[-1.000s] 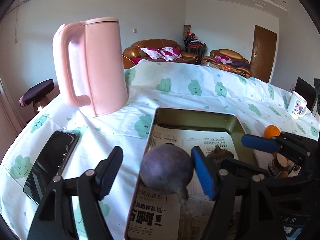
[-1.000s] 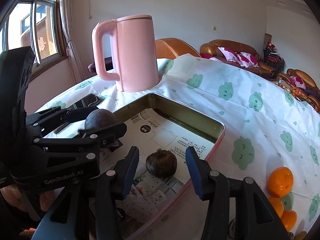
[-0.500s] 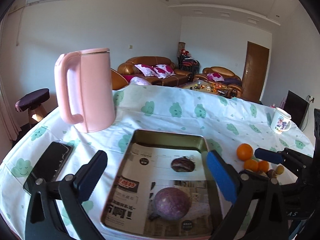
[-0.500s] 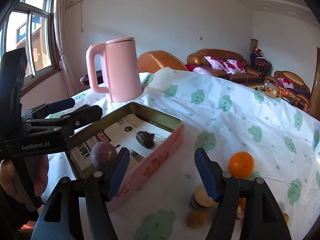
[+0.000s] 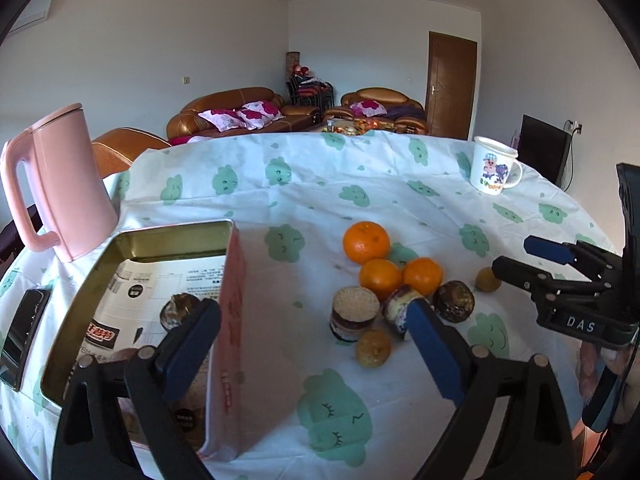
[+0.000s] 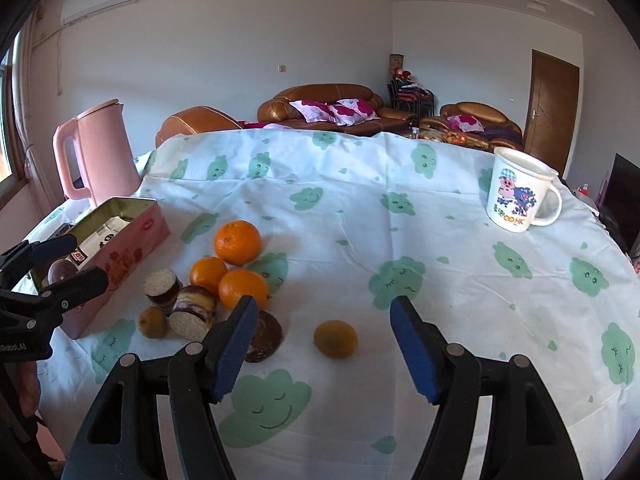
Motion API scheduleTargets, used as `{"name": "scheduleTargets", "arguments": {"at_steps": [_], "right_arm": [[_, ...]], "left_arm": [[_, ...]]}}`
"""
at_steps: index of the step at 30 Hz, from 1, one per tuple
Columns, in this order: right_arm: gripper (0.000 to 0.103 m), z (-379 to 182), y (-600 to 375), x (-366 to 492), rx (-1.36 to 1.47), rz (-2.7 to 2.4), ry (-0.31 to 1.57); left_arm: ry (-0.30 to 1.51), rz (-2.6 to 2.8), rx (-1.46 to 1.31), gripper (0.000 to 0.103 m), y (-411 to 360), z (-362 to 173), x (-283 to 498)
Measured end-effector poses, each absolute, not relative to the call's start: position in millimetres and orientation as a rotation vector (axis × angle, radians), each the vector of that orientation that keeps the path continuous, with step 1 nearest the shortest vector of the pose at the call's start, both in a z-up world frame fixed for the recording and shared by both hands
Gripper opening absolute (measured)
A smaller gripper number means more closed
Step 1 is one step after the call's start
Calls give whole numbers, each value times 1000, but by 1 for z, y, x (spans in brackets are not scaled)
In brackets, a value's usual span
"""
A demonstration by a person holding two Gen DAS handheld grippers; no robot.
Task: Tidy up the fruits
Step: 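Grasp a small brown kiwi-like fruit with the left tool while the right tool grasps a yellow-brown fruit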
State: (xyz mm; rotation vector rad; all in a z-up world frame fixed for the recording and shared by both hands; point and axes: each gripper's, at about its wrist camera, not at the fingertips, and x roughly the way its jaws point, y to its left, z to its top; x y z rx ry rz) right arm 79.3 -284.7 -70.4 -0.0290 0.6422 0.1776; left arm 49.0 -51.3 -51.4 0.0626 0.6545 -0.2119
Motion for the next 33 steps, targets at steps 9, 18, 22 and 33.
{"name": "scheduleTargets", "arguments": {"at_steps": [9,18,22,33], "right_arm": [[55,-88,-287,95,-22,185,761],[46,-102,-283,108,-31,205,865],[44,-101,-281,108,-49,197,868],[31,-101,-272,103,-88,227,852]], "left_arm": [[732,-257,94,64,-73,-67,52],[818,-303,35,57,-68,-82,63],[851,-331,32,52,-71,-86,68],[870,-330,58,25,-74,-91,72]]}}
